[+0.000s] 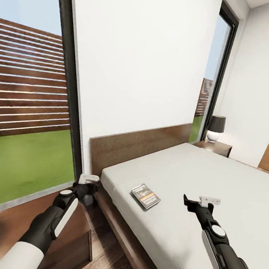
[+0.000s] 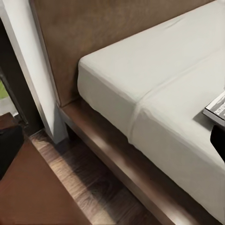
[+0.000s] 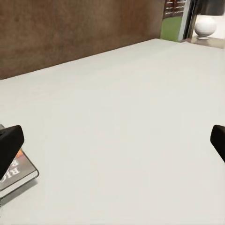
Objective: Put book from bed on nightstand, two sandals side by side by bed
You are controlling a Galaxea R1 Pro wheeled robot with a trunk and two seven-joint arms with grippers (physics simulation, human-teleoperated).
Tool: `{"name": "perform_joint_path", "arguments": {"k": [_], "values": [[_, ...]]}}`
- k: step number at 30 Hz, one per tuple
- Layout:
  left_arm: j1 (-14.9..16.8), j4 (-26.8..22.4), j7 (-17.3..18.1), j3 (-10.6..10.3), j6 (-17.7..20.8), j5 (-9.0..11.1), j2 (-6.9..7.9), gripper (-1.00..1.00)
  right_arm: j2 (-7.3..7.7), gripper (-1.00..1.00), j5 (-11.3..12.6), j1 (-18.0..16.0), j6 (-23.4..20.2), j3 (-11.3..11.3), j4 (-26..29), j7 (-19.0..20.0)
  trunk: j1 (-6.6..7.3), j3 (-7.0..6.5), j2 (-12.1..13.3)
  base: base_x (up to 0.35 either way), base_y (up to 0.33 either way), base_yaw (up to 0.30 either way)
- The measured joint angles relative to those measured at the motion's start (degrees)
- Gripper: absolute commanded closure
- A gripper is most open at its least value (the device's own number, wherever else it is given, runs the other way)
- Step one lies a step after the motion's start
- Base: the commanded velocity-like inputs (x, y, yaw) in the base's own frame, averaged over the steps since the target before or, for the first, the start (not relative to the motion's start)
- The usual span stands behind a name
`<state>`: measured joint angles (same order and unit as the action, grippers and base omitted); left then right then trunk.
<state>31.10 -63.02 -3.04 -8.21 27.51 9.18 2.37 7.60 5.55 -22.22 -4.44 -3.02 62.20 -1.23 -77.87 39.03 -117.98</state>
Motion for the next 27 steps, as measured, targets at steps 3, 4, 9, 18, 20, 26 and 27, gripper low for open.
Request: {"name": "perform_joint_path", "arguments": {"k": [3,4,9,18,20,26,27], "values": [[0.1,-1.0,0.0,0.1,0.1,0.0,0.51,-1.00,-0.05,-1.00,0.0,-0.3,-0.4,0.0,0.3,0.2,0.00,0.00,0.0,0.000,0.000,0.000],[0.1,-1.3,0.0,0.1,0.1,0.0,0.52,-1.00,-0.05,-1.00,0.0,-0.4,-0.4,0.0,0.3,0.2,0.00,0.00,0.0,0.000,0.000,0.000],[0.1,-2.9,-0.9,0.2,0.2,0.1,0.52,-1.00,-0.05,-1.00,0.0,-0.4,-0.8,0.3,0.4,1.4,0.00,0.00,0.0,0.000,0.000,0.000],[0.1,-5.8,-2.1,0.4,0.0,0.5,0.47,-1.00,-0.02,-1.00,0.0,-0.5,-3.4,0.4,0.8,4.0,0.00,0.00,0.0,0.000,0.000,0.000],[0.1,-6.4,-2.0,0.4,0.0,0.6,0.47,-1.00,0.02,-1.00,0.0,-0.5,-4.0,0.4,1.2,4.7,0.00,0.00,0.0,0.000,0.000,0.000],[0.1,-8.4,-1.6,0.2,0.0,0.6,0.47,-1.00,0.19,-1.00,0.0,-0.9,-5.9,0.4,3.0,6.6,0.00,0.00,0.0,0.000,0.000,0.000],[0.1,-8.7,-1.6,0.2,0.0,0.6,0.49,-1.00,0.20,-1.00,0.0,-1.3,-6.2,0.4,3.3,6.9,0.00,0.00,0.0,0.000,0.000,0.000]]}}
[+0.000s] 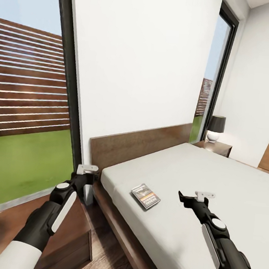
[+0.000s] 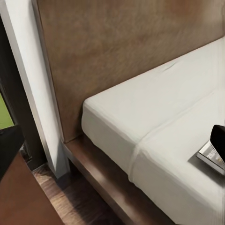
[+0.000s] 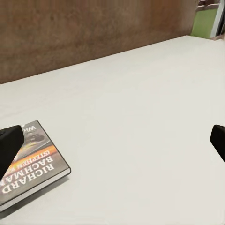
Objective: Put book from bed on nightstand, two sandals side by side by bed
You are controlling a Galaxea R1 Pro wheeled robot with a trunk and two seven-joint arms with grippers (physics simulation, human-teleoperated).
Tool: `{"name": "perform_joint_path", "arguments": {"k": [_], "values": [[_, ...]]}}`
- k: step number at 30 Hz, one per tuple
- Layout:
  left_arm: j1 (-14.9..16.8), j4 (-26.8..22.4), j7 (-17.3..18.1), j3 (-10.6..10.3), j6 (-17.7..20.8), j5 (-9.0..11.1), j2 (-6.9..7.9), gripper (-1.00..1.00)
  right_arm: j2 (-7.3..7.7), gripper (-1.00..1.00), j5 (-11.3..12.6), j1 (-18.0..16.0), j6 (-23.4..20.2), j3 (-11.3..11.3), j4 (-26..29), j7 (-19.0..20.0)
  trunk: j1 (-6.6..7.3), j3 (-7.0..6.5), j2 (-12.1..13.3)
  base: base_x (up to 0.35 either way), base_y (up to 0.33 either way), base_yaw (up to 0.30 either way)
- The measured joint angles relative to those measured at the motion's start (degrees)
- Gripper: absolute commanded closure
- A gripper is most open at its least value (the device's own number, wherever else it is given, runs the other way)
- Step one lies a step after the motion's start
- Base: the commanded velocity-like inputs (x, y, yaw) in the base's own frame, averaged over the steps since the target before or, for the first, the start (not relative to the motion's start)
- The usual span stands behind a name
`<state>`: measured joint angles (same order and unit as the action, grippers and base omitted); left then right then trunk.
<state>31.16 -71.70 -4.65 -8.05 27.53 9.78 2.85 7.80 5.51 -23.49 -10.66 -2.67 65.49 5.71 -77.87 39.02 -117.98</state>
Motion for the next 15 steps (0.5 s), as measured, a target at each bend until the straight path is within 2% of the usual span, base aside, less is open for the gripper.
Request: {"name": "perform_joint_path", "arguments": {"k": [1,2,6,11,15], "values": [[0.0,-0.3,0.0,0.0,0.0,0.0,-0.01,-1.00,0.00,-1.00,0.0,-0.5,-8.3,0.0,1.5,6.7,0.00,0.00,0.0,0.000,0.000,0.000],[0.0,-0.3,0.0,0.0,0.0,0.0,0.02,-1.00,0.01,-1.00,0.0,-0.9,-9.4,0.0,1.9,7.2,0.00,0.00,0.0,0.000,0.000,0.000],[0.0,-0.4,0.0,0.0,-0.1,0.0,0.01,-1.00,-0.02,-1.00,-0.1,-1.8,-11.5,-0.1,3.2,7.4,0.01,0.00,0.0,0.080,0.000,0.000],[0.0,-0.4,0.2,-0.3,-0.1,0.0,-0.01,-1.00,-0.05,-1.00,-0.2,-1.9,-11.8,-0.1,3.4,7.3,0.02,0.00,0.0,0.211,0.033,0.000],[0.0,-0.4,0.4,-0.4,-0.2,0.0,-0.01,-1.00,-0.06,-1.00,-0.4,-2.0,-11.9,-0.1,3.4,7.3,0.01,0.00,0.0,0.097,0.020,0.000]]}}
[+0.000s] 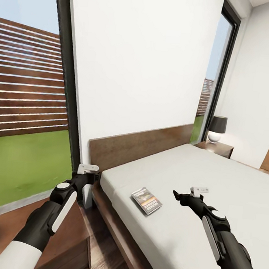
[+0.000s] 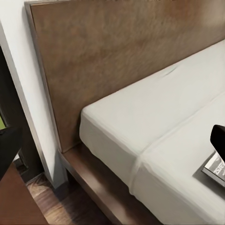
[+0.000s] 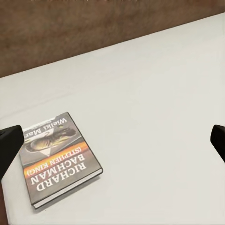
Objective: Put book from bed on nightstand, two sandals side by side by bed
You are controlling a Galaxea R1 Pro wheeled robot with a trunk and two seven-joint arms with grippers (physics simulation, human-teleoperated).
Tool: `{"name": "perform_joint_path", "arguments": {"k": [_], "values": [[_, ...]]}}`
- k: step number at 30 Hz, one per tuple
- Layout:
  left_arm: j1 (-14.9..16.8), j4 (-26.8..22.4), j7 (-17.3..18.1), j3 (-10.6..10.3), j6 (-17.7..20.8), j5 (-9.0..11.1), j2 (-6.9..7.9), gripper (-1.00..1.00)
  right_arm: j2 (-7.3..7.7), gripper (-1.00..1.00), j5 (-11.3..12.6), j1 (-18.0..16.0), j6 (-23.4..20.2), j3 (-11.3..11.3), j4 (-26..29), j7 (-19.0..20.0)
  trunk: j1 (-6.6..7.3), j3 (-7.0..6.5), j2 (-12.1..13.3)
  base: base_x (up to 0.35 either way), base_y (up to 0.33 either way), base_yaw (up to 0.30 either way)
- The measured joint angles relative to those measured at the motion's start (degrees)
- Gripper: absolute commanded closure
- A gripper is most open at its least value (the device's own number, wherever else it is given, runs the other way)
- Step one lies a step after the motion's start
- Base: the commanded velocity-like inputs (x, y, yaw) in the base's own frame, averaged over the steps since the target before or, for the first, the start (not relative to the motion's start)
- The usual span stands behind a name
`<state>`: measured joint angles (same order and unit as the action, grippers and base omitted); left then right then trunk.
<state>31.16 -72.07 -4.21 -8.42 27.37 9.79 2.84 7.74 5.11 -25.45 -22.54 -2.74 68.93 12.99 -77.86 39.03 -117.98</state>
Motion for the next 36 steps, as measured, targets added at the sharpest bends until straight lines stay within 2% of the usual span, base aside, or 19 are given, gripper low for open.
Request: {"name": "perform_joint_path", "arguments": {"k": [13,29,36], "values": [[0.0,0.0,0.2,-0.1,0.1,-0.1,0.00,-1.00,-0.04,-1.00,-0.1,0.0,-0.6,-0.1,0.1,0.0,-0.01,0.00,0.0,0.022,0.086,0.000],[-0.1,0.0,0.1,-0.1,0.1,-0.1,0.00,-1.00,-0.18,-1.00,0.2,0.0,-0.6,-0.4,1.5,-0.3,-0.01,0.00,0.0,0.001,0.005,0.000],[-0.1,0.0,0.2,-0.1,0.1,-0.1,-0.01,-1.00,-0.17,-1.00,0.2,0.0,-0.5,-0.4,1.5,-0.3,0.01,0.00,0.0,0.143,0.140,-0.043]]}}
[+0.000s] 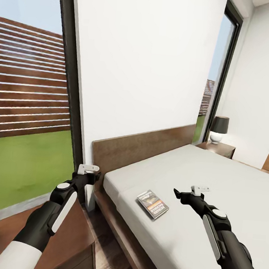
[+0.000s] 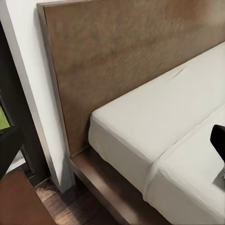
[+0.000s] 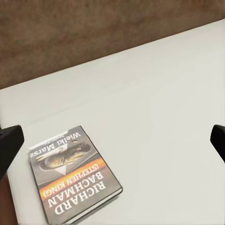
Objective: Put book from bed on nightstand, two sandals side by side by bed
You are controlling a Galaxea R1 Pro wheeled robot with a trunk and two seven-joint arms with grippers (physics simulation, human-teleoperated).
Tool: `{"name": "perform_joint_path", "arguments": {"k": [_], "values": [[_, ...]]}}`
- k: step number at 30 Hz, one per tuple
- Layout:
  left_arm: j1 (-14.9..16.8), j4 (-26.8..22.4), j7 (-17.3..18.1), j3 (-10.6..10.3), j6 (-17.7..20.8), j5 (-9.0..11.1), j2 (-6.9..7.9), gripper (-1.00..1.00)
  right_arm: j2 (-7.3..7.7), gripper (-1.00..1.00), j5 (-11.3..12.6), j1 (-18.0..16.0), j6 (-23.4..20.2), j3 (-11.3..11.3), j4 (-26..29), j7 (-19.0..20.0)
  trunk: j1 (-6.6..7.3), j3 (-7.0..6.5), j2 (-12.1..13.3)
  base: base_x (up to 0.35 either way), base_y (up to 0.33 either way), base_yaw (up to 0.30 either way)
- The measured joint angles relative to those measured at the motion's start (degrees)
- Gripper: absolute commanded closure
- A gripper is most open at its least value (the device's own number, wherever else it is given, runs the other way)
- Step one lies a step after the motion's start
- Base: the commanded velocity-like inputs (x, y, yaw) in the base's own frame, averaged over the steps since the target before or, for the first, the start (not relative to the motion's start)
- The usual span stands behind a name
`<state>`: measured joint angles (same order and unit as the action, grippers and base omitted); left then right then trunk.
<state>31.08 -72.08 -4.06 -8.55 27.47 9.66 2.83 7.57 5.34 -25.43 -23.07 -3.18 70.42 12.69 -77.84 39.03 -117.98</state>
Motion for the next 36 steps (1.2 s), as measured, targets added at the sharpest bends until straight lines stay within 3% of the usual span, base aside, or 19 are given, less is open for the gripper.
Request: {"name": "perform_joint_path", "arguments": {"k": [10,19,20,25,27,29,30,33,36], "values": [[0.0,0.0,0.0,0.0,0.0,0.0,0.00,-1.00,-0.01,-1.00,0.0,0.0,0.0,0.0,0.0,0.2,-0.01,0.00,0.0,0.178,0.225,-0.215],[0.0,0.0,0.0,-0.1,0.0,-0.1,0.01,-1.00,0.09,-1.00,-0.1,-0.1,-1.3,0.1,-0.1,-0.2,-0.02,0.00,0.0,0.047,0.114,-0.041],[-0.1,0.1,0.0,-0.2,0.0,-0.1,-0.12,-1.00,0.19,-1.00,-0.1,-2.0,-6.6,0.1,-0.2,-0.5,-0.02,-0.01,0.0,0.002,0.006,-0.002],[-0.2,0.1,0.0,-0.4,0.0,0.0,-0.23,-1.00,0.03,-1.00,0.2,-8.6,-16.4,0.2,-1.5,-3.8,-0.02,-0.01,0.0,0.001,0.002,-0.001],[-0.3,0.1,0.0,-0.4,0.0,0.1,-0.28,-1.00,-0.32,-1.00,0.3,-15.0,-21.1,0.4,-4.9,-8.0,-0.02,-0.01,0.0,0.000,0.000,0.000],[-0.3,0.0,0.0,-0.5,0.0,0.2,-0.31,-1.00,-0.80,-1.00,0.3,-18.7,-23.1,0.5,-8.4,-10.1,0.19,-0.18,0.4,0.000,0.000,0.000],[-0.3,0.0,0.0,-0.5,0.0,0.3,-0.33,-1.00,-1.16,-1.00,0.2,-23.4,-24.5,0.5,-14.4,-12.0,0.41,-0.36,0.8,0.000,0.000,0.000],[-0.3,-0.6,0.0,-0.3,0.2,0.4,-0.34,-1.00,-1.40,-1.00,0.3,-30.1,-25.1,0.6,-22.2,-13.0,1.07,-0.91,2.0,0.000,0.000,0.000],[-0.3,-1.3,0.0,-0.4,0.4,0.5,-0.39,-1.00,-1.71,-1.00,0.2,-33.0,-25.4,0.6,-24.5,-13.3,1.73,-1.44,3.2,0.000,0.000,0.000]]}}
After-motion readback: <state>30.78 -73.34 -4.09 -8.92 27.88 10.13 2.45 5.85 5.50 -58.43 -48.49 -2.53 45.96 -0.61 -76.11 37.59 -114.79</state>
